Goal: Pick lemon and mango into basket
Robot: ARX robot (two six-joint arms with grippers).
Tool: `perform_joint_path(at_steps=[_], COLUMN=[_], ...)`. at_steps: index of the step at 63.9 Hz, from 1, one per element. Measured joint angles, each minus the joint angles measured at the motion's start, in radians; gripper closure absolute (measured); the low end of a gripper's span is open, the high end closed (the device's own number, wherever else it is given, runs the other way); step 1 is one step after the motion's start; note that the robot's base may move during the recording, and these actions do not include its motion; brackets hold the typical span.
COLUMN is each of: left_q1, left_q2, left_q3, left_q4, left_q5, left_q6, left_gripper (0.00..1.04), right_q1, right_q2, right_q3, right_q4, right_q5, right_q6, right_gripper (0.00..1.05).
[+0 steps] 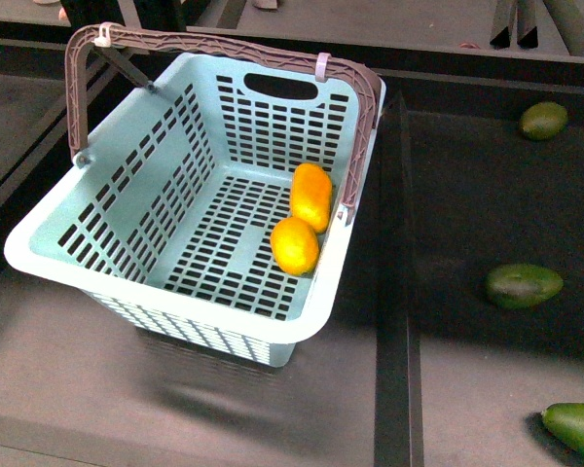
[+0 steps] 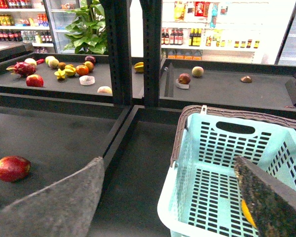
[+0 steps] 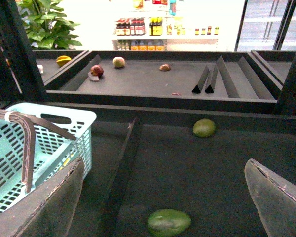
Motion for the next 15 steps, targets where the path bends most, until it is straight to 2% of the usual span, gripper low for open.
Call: perform_joint_path(at_steps=[5,15], left_q1=[0.0,0.0], left_q2=[0.0,0.0], left_q3=[0.0,0.0], left_q4=[0.0,0.0], left_q5=[0.0,0.0], left_q6=[0.002,0.002], left_gripper=[0.05,0.07], right_q1=[0.0,0.0], right_q2=[0.0,0.0], right_q3=[0.0,0.0], right_q4=[0.0,0.0], right_q5=[0.0,0.0], right_q6=[0.0,0.0], right_gripper=[0.09,0.09])
